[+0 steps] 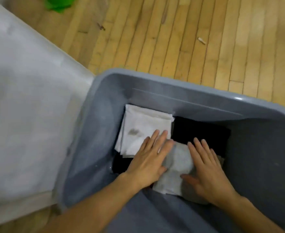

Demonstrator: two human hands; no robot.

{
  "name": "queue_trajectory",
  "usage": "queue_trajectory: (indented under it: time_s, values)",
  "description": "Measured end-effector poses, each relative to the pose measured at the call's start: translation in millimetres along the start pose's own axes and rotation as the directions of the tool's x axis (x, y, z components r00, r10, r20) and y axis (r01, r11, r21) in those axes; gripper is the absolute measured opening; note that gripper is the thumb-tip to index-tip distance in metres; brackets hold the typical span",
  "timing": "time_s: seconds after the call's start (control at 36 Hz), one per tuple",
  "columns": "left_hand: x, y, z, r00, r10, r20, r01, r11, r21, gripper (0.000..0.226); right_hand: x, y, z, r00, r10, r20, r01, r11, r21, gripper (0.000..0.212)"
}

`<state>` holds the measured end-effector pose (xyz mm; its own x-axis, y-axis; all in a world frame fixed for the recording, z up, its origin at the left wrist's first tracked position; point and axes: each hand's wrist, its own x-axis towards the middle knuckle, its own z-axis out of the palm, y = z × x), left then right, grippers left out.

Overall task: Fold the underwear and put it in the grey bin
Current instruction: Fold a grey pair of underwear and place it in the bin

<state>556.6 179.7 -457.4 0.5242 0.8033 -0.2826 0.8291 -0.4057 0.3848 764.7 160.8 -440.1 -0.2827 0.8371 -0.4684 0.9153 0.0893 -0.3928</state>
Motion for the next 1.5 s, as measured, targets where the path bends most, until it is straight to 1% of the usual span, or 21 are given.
queue_trajectory:
  time_s: [0.08, 0.17, 0.28, 0.36, 0.39, 0.53, 0.61, 0.72, 0.75, 0.81, 0.83, 0.89, 0.97, 1.03, 1.08, 1.14, 1.22, 1.31, 1.36, 1.42, 1.5]
  values:
    - [-53.2, -10.6, -113.9, 0.971, -0.132, -0.199, 0.122, 0.991, -0.059, 0.09, -8.6, -74.5, -88.3, 0.985, -0.167, -0.045, 0.167, 0.986, -0.004, 0.089]
    - [-121.7, -20.1, -227.5, 0.879, -0.248, -0.407, 0.254, 0.966, -0.038, 0.075, -17.5, -177.7, -175.4, 0.924, -0.371, -0.094, 0.37, 0.929, -0.028, 0.082]
    - [-240.6, -40.4, -344.8, 0.751, -0.382, -0.539, 0.467, 0.884, 0.024, 0.067, -31.4, -323.8, -246.7, 0.766, -0.616, -0.185, 0.623, 0.782, -0.024, 0.077]
    - [-322.5, -57.2, -385.2, 0.657, -0.469, -0.59, 0.603, 0.797, 0.039, 0.07, -40.6, -412.6, -262.5, 0.678, -0.713, -0.178, 0.717, 0.695, -0.052, 0.076]
    - [-340.8, -61.9, -389.7, 0.635, -0.488, -0.598, 0.634, 0.772, 0.043, 0.073, -43.7, -432.2, -263.5, 0.665, -0.726, -0.177, 0.728, 0.683, -0.066, 0.076]
    - [-472.1, -97.9, -376.3, 0.407, -0.688, -0.601, 0.842, 0.538, -0.045, 0.093, -52.8, -556.4, -212.3, 0.514, -0.85, -0.118, 0.835, 0.527, -0.156, 0.074]
    - [-545.8, -126.3, -330.8, 0.293, -0.766, -0.572, 0.912, 0.403, -0.074, 0.096, -55.5, -631.2, -158.5, 0.49, -0.871, -0.029, 0.853, 0.486, -0.189, 0.07]
    - [-591.6, -155.3, -283.5, 0.224, -0.855, -0.467, 0.94, 0.317, -0.128, 0.097, -38.5, -689.9, -113.8, 0.594, -0.803, -0.044, 0.781, 0.589, -0.207, 0.066]
    - [-601.3, -166.7, -270.6, 0.199, -0.869, -0.452, 0.944, 0.294, -0.148, 0.098, -30.2, -710.6, -105.8, 0.655, -0.755, -0.04, 0.74, 0.651, -0.169, 0.063]
    - [-613.6, -191.5, -252.3, 0.187, -0.899, -0.396, 0.932, 0.29, -0.217, 0.099, -10.2, -745.9, -91.9, 0.815, -0.577, -0.052, 0.576, 0.817, -0.033, 0.058]
    - [-610.8, -196.8, -251.4, 0.182, -0.908, -0.378, 0.92, 0.293, -0.26, 0.099, -3.5, -753.8, -90.8, 0.861, -0.504, -0.069, 0.506, 0.862, 0.023, 0.056]
    - [-604.6, -224.9, -251.2, 0.193, -0.896, -0.399, 0.881, 0.337, -0.332, 0.097, 16.7, -778.6, -81.0, 0.925, -0.377, -0.054, 0.381, 0.917, 0.122, 0.052]
    - [-569.0, -264.7, -275.4, 0.223, -0.841, -0.492, 0.788, 0.453, -0.418, 0.089, 36.8, -802.6, -76.9, 0.972, -0.235, -0.019, 0.236, 0.966, 0.106, 0.033]
    - [-536.3, -283.5, -297.4, 0.242, -0.797, -0.554, 0.737, 0.522, -0.429, 0.076, 42.2, -809.9, -80.3, 0.973, -0.224, -0.062, 0.227, 0.973, 0.048, 0.014]
    - [-505.7, -295.8, -323.9, 0.218, -0.795, -0.566, 0.685, 0.537, -0.491, 0.067, 41.9, -816.0, -85.7, 0.97, -0.233, -0.072, 0.237, 0.971, 0.042, 0.018]
    - [-480.5, -304.0, -348.7, 0.181, -0.834, -0.521, 0.632, 0.505, -0.588, 0.066, 37.3, -823.7, -92.9, 0.964, -0.259, -0.056, 0.264, 0.959, 0.103, 0.02]
    - [-468.7, -307.0, -368.7, 0.107, -0.878, -0.467, 0.617, 0.427, -0.661, 0.041, 21.4, -839.8, -107.2, 0.941, -0.334, -0.052, 0.334, 0.896, 0.292, 0.017]
    - [-484.7, -303.3, -387.8, 0.074, -0.919, -0.386, 0.516, 0.367, -0.774, 0.036, 8.2, -856.1, -131.6, 0.935, -0.351, -0.056, 0.332, 0.805, 0.491, 0.015]
    - [-509.5, -296.9, -412.9, 0.037, -0.909, -0.415, 0.42, 0.391, -0.819, 0.031, 0.2, -869.0, -152.7, 0.929, -0.362, -0.084, 0.345, 0.758, 0.554, 0.017]
    - [-545.7, -282.4, -460.3, -0.004, -0.912, -0.411, 0.258, 0.396, -0.881, 0.016, -15.6, -889.3, -182.2, 0.904, -0.409, -0.124, 0.403, 0.719, 0.567, 0.017]
    - [-607.4, -262.2, -545.3, -0.019, -0.924, -0.381, 0.117, 0.376, -0.919, 0.026, -48.6, -929.8, -231.4, 0.815, -0.543, -0.202, 0.561, 0.655, 0.506, 0.019]
